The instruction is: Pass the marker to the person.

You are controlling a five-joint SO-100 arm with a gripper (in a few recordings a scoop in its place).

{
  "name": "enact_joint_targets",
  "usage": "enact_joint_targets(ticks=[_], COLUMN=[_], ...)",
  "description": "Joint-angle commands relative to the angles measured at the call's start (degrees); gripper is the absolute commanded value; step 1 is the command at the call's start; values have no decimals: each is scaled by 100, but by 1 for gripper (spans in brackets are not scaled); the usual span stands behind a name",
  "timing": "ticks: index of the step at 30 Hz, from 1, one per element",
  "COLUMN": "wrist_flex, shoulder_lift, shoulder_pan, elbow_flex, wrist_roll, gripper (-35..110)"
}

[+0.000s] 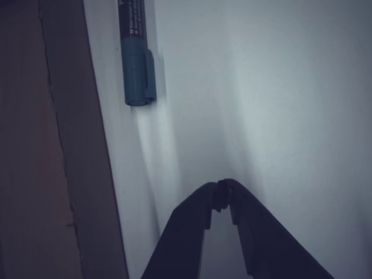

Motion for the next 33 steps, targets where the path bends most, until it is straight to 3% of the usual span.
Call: enact_joint_targets(ticks=[1, 9, 16, 21, 33], wrist_flex=[211, 1266, 1978, 1828, 97], shoulder_lift=[-633, -2470, -4307, -5186, -7137], shoulder_pan=[53, -598, -844, -729, -9], elbow_flex=[-1143, -3094, -5071, -5722, -5792], wrist_roll=[176, 554, 62, -483, -1433], gripper=[-5, -5, -5, -5, -5])
